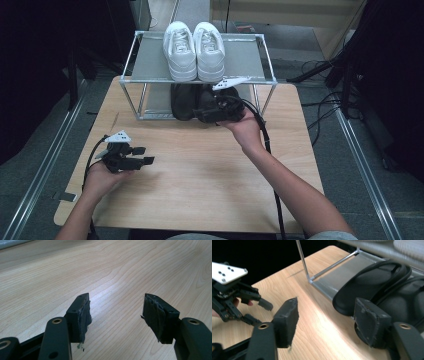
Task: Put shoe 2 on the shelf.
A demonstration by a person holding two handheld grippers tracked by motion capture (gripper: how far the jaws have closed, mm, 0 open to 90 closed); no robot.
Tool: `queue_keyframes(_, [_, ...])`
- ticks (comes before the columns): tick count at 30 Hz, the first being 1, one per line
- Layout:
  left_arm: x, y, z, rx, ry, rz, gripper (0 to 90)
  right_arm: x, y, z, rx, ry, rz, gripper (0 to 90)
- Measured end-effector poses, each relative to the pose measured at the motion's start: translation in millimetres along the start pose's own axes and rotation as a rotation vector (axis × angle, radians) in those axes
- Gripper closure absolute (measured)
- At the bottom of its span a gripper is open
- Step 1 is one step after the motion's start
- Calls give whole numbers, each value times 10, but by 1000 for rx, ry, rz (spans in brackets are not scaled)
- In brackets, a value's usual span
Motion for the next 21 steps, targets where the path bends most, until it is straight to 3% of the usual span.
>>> queue_keyframes(11, [-12, 3, -4, -4, -5, 1, 390, -37, 24, -350, -19, -7, 19, 318])
queue_keyframes(17, [-19, 2, -7, -5, -6, 5, 389, -40, 14, -542, 21, -20, 67, 294])
queue_keyframes(21, [-24, 0, -8, -4, -10, 9, 387, -22, 9, -674, 25, -16, 69, 293])
Point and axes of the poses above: each handheld gripper's, and its own axes: x roughly backward along the jaws, z roughly out of its top, y roughly to its right, the point moved 2 cm from there along -x, roughly forward along the jaws, and after that the axes turned 13 degrees about -y, right-handed, at the moved point
